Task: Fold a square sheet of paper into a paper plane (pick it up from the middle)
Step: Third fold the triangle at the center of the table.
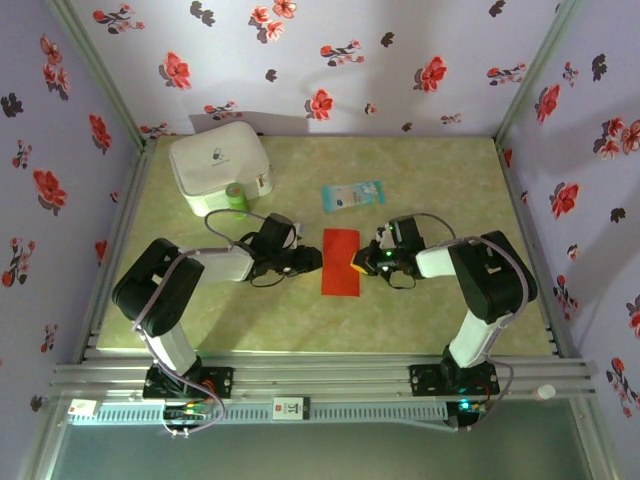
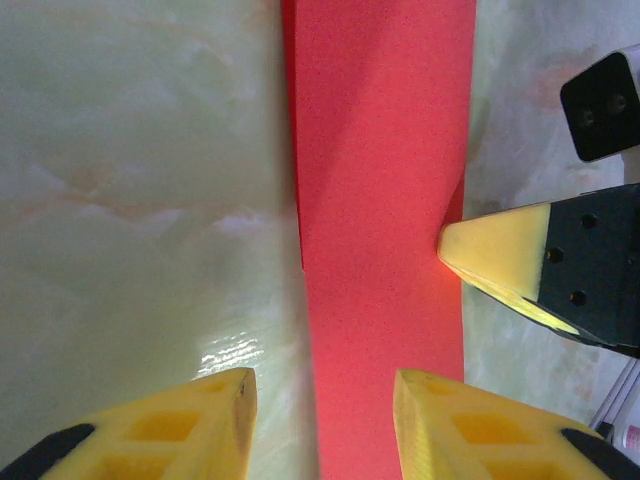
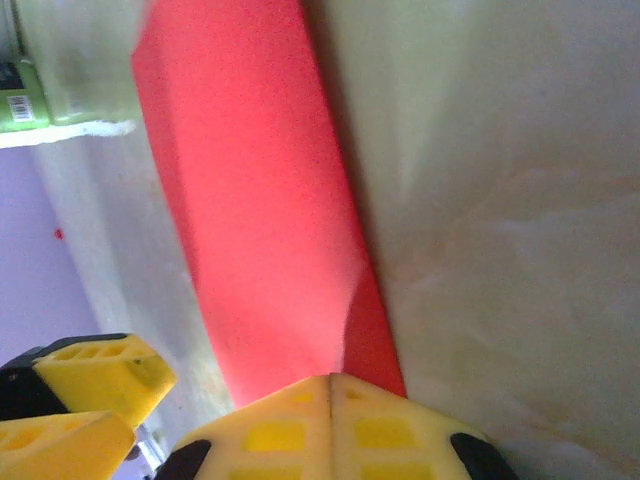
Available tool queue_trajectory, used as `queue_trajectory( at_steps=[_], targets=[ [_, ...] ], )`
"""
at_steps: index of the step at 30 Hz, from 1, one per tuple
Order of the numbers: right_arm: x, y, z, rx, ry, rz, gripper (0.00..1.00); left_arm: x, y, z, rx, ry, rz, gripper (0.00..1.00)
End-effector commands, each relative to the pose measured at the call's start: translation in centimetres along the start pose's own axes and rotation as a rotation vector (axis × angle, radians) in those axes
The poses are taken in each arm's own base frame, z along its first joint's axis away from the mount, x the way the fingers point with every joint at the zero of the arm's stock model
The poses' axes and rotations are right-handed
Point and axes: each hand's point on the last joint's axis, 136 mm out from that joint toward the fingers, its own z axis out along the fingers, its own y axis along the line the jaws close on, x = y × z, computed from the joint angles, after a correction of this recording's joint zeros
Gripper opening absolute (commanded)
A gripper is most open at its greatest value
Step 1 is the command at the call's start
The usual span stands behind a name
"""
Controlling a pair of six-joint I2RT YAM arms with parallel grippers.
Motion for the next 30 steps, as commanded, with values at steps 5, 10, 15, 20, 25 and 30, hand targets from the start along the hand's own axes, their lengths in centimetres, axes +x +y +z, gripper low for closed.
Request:
queue_trajectory(
  at_steps=[5, 10, 15, 20, 25, 30],
  targets=[
    [1.1, -2.8, 0.5, 0.033, 0.018, 0.063, 0.02, 0.0, -0.7, 0.5, 0.012, 0.035, -0.012, 0.4],
    [1.1, -2.9, 0.5, 0.04, 0.014, 0.063, 0.02, 0.2, -0.8, 1.0, 0.013, 0.052, -0.016, 0.38],
    [1.1, -3.2, 0.4, 0.052, 0.012, 0.065, 0.02, 0.2, -1.0, 1.4, 0.015, 0.061, -0.019, 0.36],
    [1.0, -3.3, 0.3, 0.06, 0.007, 0.065, 0.02, 0.4, -0.8, 1.8, 0.012, 0.07, -0.031, 0.35],
    [1.1, -3.5, 0.3, 0.065, 0.009, 0.066, 0.03, 0.5, -1.0, 2.2, 0.035, 0.079, -0.04, 0.31],
    [1.0, -3.3, 0.3, 0.06, 0.008, 0.065, 0.03, 0.5, -1.1, 2.7, 0.047, 0.082, -0.047, 0.28]
  ],
)
